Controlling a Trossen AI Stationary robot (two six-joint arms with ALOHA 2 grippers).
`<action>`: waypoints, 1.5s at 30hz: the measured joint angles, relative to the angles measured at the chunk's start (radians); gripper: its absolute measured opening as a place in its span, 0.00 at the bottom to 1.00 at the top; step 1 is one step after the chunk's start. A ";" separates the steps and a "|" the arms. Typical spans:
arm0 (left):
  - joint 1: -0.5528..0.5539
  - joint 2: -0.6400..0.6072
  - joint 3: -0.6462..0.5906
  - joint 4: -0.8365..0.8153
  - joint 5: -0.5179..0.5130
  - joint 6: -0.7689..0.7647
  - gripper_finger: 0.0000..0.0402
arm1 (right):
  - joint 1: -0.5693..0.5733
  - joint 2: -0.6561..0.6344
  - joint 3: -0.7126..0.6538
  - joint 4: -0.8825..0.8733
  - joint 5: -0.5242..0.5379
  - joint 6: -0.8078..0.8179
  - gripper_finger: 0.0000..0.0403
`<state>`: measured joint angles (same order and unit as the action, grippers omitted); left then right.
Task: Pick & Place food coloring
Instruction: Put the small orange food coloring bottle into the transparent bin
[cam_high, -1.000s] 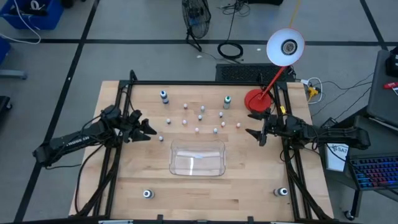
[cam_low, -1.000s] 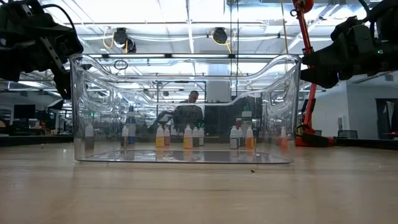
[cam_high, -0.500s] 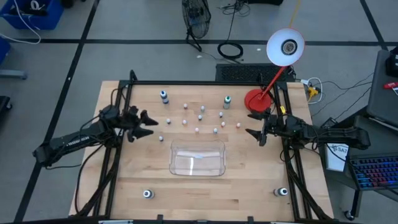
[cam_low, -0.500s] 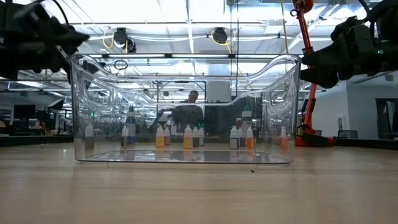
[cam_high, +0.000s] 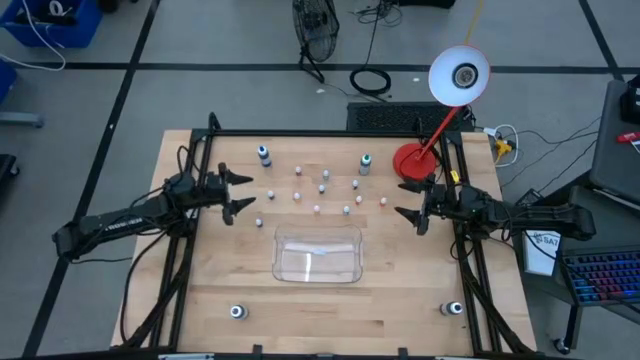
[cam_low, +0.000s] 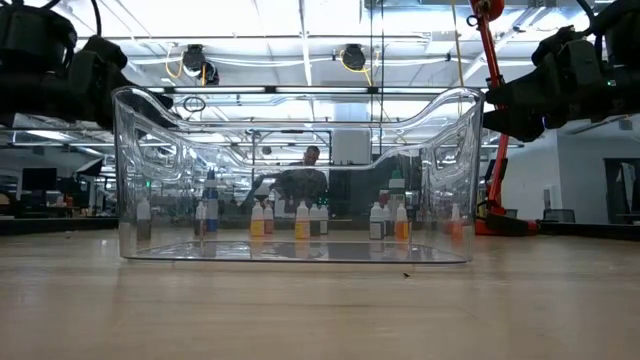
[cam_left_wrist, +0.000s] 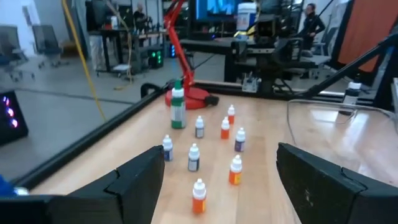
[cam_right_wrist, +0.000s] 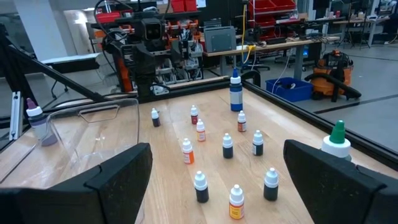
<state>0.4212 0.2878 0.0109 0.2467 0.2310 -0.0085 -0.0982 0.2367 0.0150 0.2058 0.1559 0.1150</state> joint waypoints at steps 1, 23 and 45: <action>-0.006 0.000 0.000 0.009 0.000 0.010 0.76 | 0.000 0.000 0.000 0.000 0.000 0.000 0.87; -0.011 0.000 0.000 0.012 -0.001 0.053 0.76 | -0.001 0.000 0.000 0.127 0.314 0.031 0.87; -0.011 0.000 0.000 0.012 -0.002 0.053 0.76 | -0.021 -0.001 0.000 0.480 0.651 0.159 0.87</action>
<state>0.4098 0.2878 0.0109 0.2584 0.2291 0.0444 -0.1191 0.2357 0.0147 0.6857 0.8070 0.2738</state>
